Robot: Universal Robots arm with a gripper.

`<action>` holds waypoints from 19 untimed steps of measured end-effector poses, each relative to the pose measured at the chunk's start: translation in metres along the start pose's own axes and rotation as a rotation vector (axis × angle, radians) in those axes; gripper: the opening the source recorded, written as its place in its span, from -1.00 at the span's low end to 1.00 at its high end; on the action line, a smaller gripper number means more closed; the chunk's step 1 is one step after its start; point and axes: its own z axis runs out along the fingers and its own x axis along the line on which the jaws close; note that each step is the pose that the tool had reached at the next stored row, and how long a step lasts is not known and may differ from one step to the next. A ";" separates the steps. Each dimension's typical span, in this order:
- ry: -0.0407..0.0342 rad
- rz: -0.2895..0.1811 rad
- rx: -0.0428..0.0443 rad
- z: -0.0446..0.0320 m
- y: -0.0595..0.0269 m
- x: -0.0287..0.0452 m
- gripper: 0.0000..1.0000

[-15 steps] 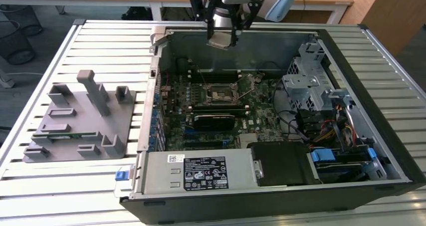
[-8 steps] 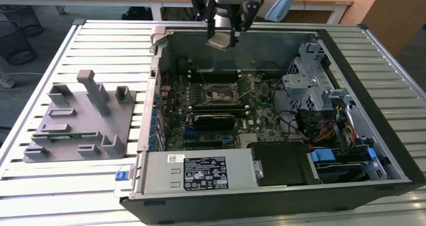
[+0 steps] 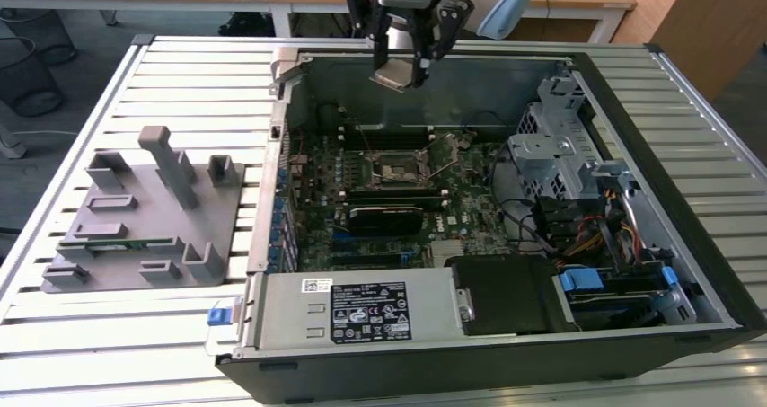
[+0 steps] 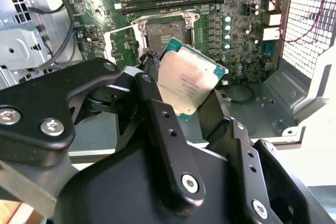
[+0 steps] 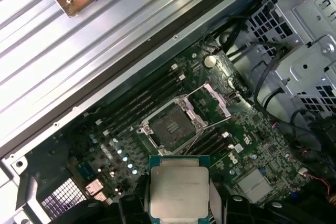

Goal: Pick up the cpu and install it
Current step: 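Place the cpu into insertion slot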

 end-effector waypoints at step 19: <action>-0.0003 0.095 0.0025 0.0034 0.0010 0.0009 0.08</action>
